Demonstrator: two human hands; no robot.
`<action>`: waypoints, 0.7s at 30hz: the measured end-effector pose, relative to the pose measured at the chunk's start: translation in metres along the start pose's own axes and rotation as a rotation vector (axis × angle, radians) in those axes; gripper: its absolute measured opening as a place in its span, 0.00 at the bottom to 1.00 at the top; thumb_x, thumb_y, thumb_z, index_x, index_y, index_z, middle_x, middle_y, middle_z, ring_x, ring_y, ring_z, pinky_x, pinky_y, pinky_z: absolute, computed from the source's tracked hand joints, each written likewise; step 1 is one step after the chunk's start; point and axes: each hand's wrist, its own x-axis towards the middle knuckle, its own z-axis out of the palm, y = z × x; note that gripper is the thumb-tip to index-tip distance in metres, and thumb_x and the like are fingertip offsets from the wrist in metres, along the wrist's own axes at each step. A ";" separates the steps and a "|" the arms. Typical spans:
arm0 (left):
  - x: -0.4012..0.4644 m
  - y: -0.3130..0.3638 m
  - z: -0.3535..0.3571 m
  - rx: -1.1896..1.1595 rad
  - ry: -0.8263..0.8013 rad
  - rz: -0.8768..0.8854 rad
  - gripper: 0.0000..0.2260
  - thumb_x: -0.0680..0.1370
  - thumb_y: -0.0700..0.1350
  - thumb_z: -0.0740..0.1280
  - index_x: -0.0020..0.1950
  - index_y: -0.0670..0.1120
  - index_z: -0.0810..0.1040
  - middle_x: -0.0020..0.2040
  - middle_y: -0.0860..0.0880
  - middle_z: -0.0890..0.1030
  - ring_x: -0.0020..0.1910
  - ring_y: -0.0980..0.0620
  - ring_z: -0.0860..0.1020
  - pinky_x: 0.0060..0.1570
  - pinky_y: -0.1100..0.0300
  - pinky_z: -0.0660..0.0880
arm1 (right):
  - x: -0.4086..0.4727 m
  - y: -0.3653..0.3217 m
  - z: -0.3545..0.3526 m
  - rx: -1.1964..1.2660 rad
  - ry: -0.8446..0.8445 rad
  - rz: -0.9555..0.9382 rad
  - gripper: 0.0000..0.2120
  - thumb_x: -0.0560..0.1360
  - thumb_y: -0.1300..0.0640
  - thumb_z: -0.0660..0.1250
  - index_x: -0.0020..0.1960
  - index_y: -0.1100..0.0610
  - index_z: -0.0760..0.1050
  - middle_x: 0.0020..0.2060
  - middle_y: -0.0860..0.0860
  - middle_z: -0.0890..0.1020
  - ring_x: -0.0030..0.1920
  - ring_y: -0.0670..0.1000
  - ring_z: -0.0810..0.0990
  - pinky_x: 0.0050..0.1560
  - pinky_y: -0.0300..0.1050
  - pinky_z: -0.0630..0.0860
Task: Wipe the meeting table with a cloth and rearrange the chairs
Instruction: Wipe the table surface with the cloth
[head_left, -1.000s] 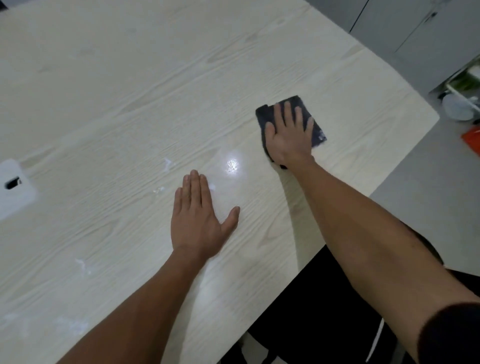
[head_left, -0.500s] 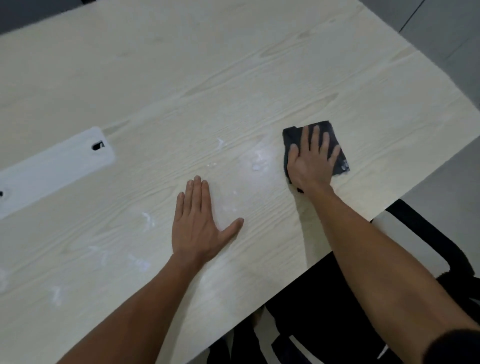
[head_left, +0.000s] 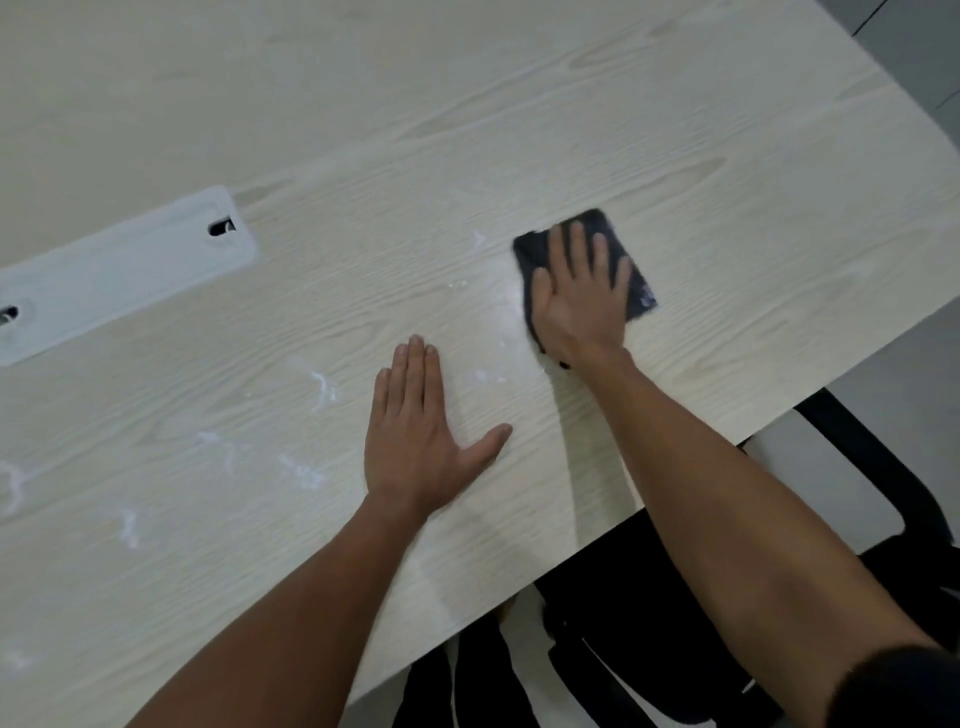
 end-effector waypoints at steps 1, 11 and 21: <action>0.000 0.000 0.000 0.003 0.001 -0.001 0.55 0.74 0.79 0.54 0.85 0.39 0.47 0.86 0.42 0.46 0.86 0.48 0.42 0.84 0.48 0.43 | -0.013 -0.004 0.005 -0.022 -0.015 -0.111 0.30 0.86 0.42 0.43 0.86 0.49 0.50 0.85 0.49 0.52 0.85 0.55 0.48 0.83 0.61 0.41; 0.001 -0.002 0.004 -0.001 0.019 0.014 0.54 0.75 0.78 0.55 0.85 0.39 0.46 0.86 0.42 0.45 0.86 0.47 0.42 0.84 0.47 0.46 | 0.028 -0.007 -0.004 -0.011 0.007 0.031 0.30 0.86 0.42 0.43 0.86 0.49 0.47 0.86 0.49 0.49 0.85 0.54 0.45 0.83 0.61 0.38; 0.002 -0.003 0.004 0.003 0.019 0.036 0.54 0.76 0.78 0.54 0.85 0.38 0.48 0.86 0.42 0.46 0.86 0.46 0.43 0.84 0.46 0.47 | 0.045 -0.006 -0.008 -0.044 -0.017 -0.083 0.29 0.87 0.43 0.43 0.86 0.49 0.48 0.86 0.49 0.50 0.85 0.54 0.46 0.83 0.59 0.39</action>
